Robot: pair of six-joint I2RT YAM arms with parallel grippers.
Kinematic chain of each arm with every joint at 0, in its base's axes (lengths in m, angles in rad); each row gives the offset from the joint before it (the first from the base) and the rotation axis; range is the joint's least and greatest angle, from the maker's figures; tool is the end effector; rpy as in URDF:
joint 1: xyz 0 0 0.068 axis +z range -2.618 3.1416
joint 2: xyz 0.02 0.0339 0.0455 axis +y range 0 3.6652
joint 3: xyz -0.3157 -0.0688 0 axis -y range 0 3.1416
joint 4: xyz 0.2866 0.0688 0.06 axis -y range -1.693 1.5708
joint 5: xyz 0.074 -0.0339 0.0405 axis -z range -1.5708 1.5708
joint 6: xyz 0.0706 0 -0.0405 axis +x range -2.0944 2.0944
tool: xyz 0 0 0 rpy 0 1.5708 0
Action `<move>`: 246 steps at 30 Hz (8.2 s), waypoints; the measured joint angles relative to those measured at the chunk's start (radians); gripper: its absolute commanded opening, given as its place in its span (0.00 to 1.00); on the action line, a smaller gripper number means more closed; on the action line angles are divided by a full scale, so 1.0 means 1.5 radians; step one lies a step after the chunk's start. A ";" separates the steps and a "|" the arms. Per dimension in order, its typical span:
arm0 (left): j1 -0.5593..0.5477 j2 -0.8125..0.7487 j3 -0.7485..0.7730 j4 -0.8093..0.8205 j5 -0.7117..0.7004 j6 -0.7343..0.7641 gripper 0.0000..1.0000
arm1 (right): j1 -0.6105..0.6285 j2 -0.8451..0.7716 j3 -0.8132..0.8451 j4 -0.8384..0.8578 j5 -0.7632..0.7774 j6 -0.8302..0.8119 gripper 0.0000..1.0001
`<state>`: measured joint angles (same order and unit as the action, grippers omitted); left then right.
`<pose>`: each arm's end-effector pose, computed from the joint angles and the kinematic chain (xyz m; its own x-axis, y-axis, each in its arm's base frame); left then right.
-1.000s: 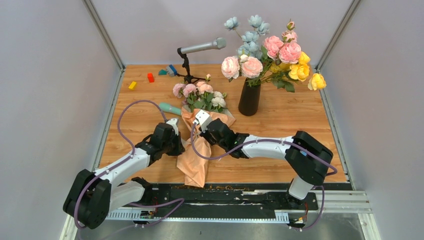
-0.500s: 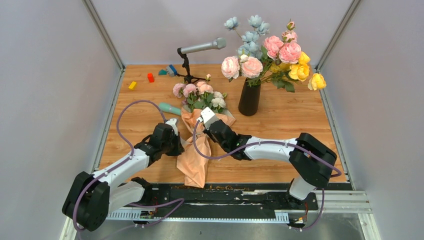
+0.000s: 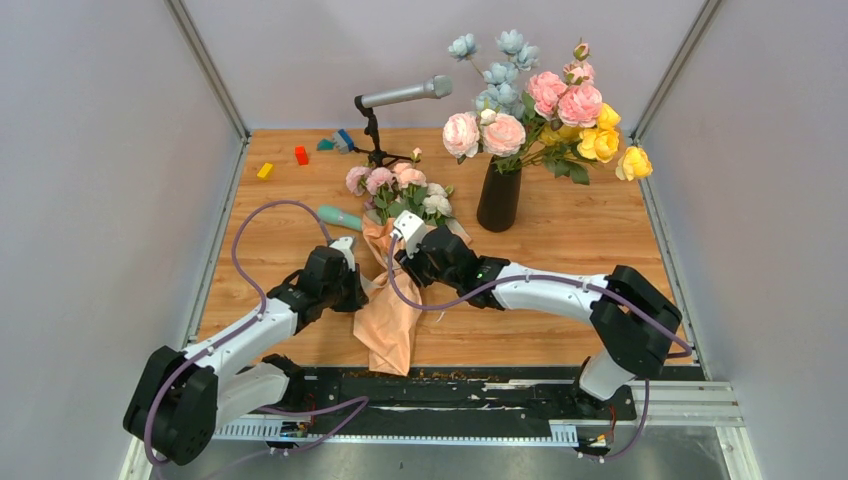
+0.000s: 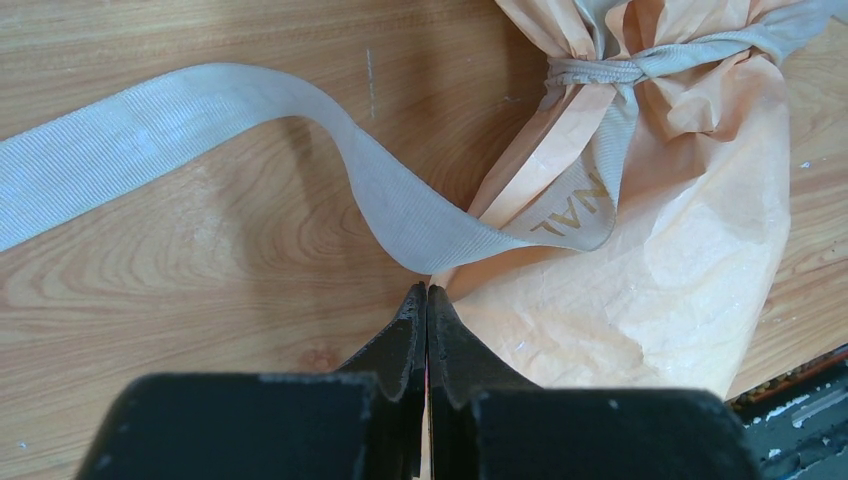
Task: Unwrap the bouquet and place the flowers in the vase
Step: Untie the ribbon from the wrapping paper.
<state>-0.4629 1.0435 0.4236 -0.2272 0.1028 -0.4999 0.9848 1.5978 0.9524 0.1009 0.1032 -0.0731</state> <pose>0.1979 -0.1069 0.1606 -0.8305 -0.1184 -0.5443 0.1218 0.9149 -0.3849 0.2366 0.3434 0.2299 -0.2287 -0.4760 -0.8492 -0.7988 0.5903 -0.1157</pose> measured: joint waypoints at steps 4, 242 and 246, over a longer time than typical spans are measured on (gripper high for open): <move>0.000 -0.003 0.000 -0.001 0.000 0.000 0.00 | -0.004 0.016 0.018 -0.018 -0.008 0.001 0.36; -0.188 0.197 0.116 0.303 -0.074 -0.307 0.00 | -0.039 -0.098 -0.168 0.006 0.220 0.237 0.00; -0.187 0.163 0.116 0.264 -0.073 -0.285 0.00 | -0.039 -0.098 -0.168 -0.004 0.248 0.248 0.00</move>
<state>-0.7441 1.2877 0.5983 0.1688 -0.0071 -0.9276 0.9260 1.4509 0.7002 0.0944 0.4751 0.2985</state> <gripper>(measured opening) 0.006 0.009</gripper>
